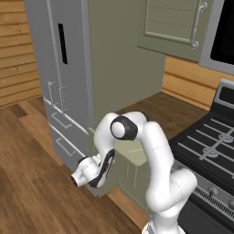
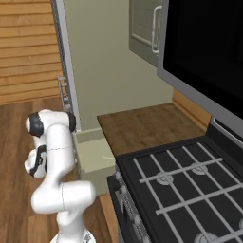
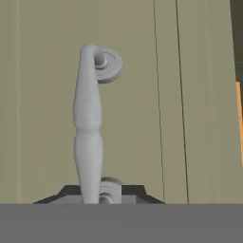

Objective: Take a straw from the drawer in front and place it inside the glass cup on the dining counter.

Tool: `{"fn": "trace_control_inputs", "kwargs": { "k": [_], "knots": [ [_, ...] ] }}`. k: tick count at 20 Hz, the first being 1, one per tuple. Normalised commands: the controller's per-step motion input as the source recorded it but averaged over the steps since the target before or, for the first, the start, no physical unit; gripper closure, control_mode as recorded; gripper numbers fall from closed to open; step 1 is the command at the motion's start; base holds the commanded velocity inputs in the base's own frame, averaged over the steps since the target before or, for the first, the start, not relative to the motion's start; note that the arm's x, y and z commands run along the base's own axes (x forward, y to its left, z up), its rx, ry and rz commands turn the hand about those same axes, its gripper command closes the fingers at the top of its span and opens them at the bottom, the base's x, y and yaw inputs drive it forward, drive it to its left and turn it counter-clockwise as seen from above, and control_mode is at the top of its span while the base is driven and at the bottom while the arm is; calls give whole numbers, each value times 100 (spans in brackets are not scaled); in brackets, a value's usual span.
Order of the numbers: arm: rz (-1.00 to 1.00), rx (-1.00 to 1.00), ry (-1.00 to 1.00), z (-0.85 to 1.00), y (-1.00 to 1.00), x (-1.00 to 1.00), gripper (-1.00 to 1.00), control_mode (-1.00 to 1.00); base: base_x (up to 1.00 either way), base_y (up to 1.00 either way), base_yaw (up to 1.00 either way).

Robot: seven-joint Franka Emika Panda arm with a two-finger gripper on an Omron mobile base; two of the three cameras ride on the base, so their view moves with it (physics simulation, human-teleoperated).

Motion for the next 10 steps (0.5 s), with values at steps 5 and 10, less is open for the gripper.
{"fn": "trace_control_inputs", "kwargs": {
  "k": [5, 10],
  "knots": [
    [-2, 0, 0, 21, 99, -66, 100, -100, 0, 0, 0],
    [-4, 1, 1, 27, 46, -39, -100, -100, 0, 0, 0]
  ]
}}
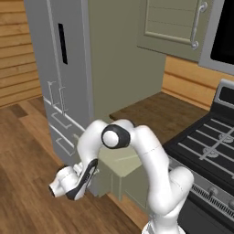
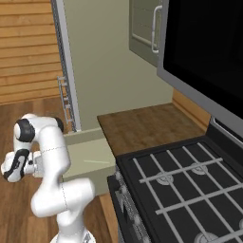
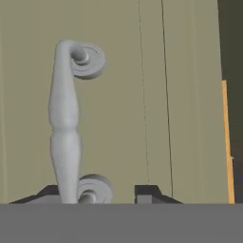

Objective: Take a straw from the drawer in front and place it inside the glass cup on the dining counter.

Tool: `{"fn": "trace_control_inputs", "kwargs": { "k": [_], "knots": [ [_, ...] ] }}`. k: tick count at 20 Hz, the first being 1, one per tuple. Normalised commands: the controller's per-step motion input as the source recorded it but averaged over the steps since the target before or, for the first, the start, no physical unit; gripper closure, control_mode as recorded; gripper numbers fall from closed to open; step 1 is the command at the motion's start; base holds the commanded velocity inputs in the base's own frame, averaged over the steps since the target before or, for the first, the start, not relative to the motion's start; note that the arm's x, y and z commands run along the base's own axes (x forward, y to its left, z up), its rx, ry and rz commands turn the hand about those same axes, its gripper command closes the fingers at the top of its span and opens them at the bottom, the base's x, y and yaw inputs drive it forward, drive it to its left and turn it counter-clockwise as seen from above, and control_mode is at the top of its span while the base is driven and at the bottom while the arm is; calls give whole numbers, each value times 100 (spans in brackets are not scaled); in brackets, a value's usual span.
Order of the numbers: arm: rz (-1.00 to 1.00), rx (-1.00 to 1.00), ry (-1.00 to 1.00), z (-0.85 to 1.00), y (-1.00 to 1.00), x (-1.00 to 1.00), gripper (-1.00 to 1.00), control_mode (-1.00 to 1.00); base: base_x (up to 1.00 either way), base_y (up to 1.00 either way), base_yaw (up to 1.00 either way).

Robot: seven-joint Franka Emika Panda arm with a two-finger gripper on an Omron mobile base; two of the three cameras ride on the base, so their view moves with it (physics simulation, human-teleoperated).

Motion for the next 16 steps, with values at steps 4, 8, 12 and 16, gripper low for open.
{"fn": "trace_control_inputs", "kwargs": {
  "k": [4, 8, 12, 16],
  "knots": [
    [-2, 19, 14, 51, 0, -69, -100, -100, 0, 0, 0],
    [0, 33, 23, 70, -2, -93, -100, -100, 0, 0, 0],
    [0, 39, 35, 49, 0, -76, -100, -100, 0, 0, 0],
    [0, 32, 21, 56, 0, -83, -100, -100, 0, 0, 0]
  ]
}}
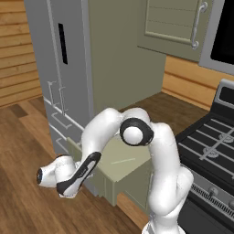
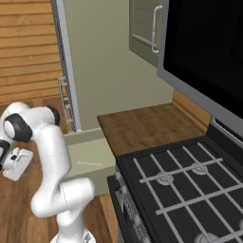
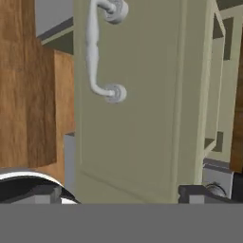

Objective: Take a straw from the drawer in front and place it inside the glass cup on the dining counter.

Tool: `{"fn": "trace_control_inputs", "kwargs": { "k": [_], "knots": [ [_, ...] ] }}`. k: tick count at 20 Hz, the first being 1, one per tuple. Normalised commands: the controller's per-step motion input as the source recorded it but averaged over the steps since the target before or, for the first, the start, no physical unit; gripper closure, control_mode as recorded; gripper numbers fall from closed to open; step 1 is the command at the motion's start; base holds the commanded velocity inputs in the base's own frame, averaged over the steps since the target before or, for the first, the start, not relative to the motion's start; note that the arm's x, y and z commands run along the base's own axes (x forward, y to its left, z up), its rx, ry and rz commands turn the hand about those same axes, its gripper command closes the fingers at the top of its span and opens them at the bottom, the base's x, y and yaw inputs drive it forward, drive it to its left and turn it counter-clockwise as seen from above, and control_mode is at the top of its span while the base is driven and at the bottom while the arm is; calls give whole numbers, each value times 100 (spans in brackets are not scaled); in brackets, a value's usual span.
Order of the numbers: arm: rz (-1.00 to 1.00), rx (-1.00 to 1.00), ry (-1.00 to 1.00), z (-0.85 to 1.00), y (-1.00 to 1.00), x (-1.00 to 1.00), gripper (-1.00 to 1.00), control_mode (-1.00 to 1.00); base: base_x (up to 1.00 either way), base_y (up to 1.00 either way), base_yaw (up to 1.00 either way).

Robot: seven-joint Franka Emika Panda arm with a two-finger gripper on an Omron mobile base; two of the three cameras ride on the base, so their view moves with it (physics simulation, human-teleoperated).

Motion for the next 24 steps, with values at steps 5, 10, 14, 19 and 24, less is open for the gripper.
{"fn": "trace_control_inputs", "kwargs": {
  "k": [5, 10, 14, 19, 24],
  "knots": [
    [-2, 22, -3, 100, -31, -81, -100, -100, 0, 0, 0],
    [-6, 23, -1, 100, -81, -5, -100, -100, 0, 0, 0],
    [-5, 31, 14, 98, -88, 65, -100, -100, 0, 0, 0],
    [-1, 27, 27, 32, -59, 83, -100, -100, 0, 0, 0],
    [0, 7, 21, -22, -19, 88, -100, -100, 0, 0, 0]
  ]
}}
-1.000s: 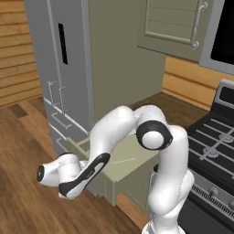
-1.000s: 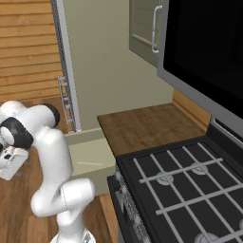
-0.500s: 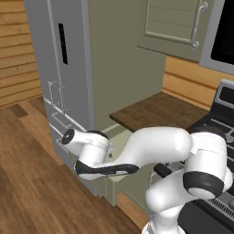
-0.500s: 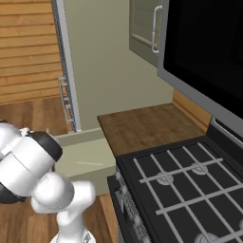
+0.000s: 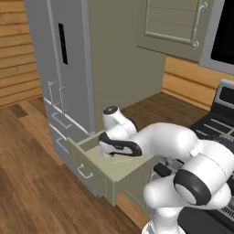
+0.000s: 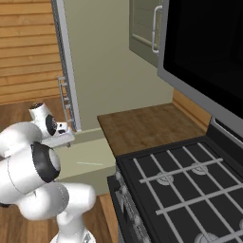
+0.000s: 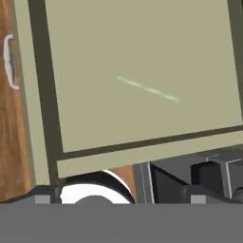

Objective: Take a straw from the drawer in front and place it inside the glass cup on the dining counter.

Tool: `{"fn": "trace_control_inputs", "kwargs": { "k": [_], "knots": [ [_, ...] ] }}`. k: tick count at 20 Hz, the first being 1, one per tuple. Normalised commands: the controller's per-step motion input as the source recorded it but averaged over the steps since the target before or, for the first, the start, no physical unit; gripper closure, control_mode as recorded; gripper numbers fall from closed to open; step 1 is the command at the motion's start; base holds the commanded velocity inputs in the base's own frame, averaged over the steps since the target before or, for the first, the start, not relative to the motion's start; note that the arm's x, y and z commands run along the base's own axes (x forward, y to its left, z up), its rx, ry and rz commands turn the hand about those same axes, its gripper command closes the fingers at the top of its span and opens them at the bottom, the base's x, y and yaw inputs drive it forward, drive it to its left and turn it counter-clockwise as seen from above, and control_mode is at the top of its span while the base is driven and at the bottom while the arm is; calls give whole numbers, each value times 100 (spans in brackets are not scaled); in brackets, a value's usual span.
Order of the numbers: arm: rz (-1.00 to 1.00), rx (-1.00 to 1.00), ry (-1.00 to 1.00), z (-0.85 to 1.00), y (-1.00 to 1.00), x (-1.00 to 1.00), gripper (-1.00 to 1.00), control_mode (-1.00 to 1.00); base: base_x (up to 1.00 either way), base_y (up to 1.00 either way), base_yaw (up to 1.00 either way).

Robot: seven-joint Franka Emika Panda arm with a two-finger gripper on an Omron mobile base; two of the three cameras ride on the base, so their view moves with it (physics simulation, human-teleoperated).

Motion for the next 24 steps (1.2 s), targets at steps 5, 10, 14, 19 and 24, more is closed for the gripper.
{"fn": "trace_control_inputs", "kwargs": {
  "k": [5, 10, 14, 19, 24],
  "knots": [
    [1, 3, 16, -38, 4, 62, -100, -100, 0, 0, 0],
    [4, 1, 6, -45, 13, 7, -100, -100, 0, 0, 0],
    [4, 4, 6, -56, 14, 5, -100, -100, 0, 0, 0],
    [4, 10, 6, -56, 2, 30, -100, -100, 0, 0, 0],
    [4, 8, 2, -40, 5, 22, -100, -100, 0, 0, 0]
  ]
}}
